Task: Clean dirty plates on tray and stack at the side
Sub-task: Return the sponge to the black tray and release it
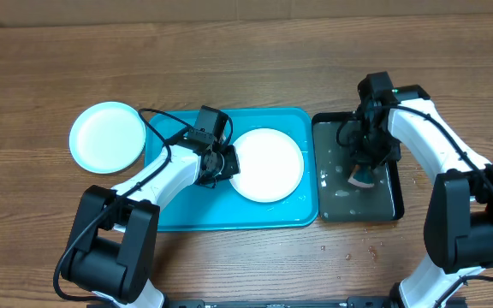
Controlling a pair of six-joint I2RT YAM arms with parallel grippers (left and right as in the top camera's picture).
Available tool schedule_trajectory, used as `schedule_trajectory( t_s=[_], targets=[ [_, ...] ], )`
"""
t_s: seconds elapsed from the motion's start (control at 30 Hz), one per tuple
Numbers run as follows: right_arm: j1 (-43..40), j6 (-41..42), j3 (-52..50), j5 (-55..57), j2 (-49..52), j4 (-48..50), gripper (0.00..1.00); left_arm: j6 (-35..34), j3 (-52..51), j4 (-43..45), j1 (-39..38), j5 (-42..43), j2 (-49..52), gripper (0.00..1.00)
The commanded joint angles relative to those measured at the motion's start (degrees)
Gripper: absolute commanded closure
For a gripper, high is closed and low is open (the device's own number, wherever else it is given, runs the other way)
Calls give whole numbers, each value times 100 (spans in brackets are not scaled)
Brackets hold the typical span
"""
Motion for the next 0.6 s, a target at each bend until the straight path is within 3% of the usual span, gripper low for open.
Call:
schedule_trajectory(
  t_s=[0.0,0.07,0.13,0.37,0.57],
  targets=[
    [26,-59,0,92,-70,81,61,79,9,20,-39,-72,87,92],
    [26,-48,0,33,-70,116,47,79,9,15,-39,-68,87,91],
    [26,-15,2,33,-70,151,40,79,9,0,-39,-68,87,89],
    [-236,125,332,31,-70,79,36,83,9,-31,-39,-76,87,83],
    [-1001,232,627,35,-70,87,32,81,9,-79,-39,-74,87,78]
  ],
)
